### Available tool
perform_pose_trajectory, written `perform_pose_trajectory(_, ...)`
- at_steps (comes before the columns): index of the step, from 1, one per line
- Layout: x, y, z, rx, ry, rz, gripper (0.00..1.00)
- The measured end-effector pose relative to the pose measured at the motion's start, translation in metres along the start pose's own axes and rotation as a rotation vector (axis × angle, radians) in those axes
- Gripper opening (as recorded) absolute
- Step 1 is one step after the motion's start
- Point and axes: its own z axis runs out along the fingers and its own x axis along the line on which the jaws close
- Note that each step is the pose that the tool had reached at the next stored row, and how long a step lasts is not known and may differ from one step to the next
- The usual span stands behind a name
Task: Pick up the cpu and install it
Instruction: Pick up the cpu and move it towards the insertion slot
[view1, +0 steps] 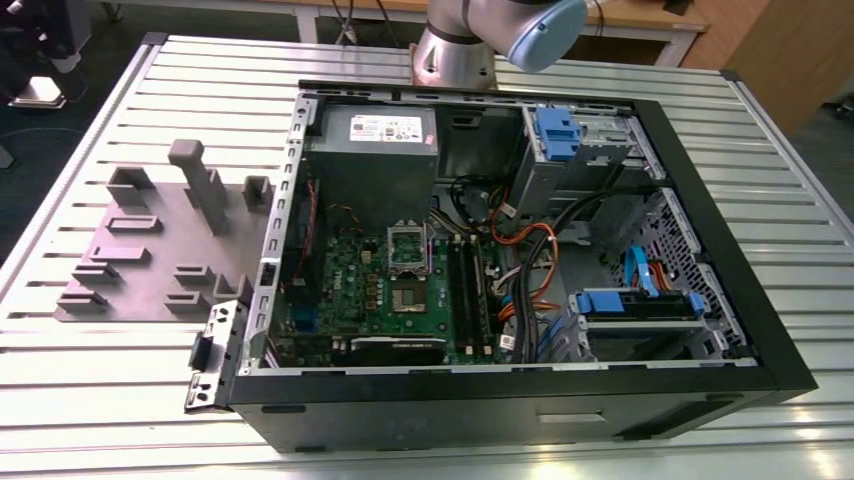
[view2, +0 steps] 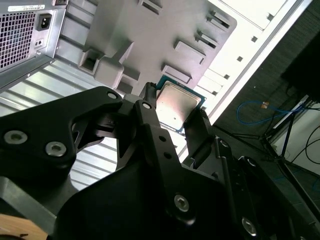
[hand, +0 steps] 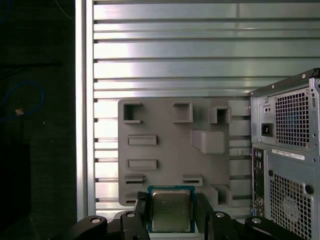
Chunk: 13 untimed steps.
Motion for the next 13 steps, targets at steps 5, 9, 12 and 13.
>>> perform_pose_trajectory(5, -0.0013, 0.0, 0.0, 0.0001, 0.0001, 0.0, 0.47)
perform_pose_trajectory(9, -0.0027, 0.0001, 0.0, 0.0, 0.0, 0.0, 0.47)
perform_pose_trajectory(12, -0.0035, 0.0001, 0.0, 0.0, 0.0, 0.0, 0.47)
perform_pose_trajectory(13, -0.0039, 0.0001, 0.0, 0.0001, 0.0001, 0.0, 0.47)
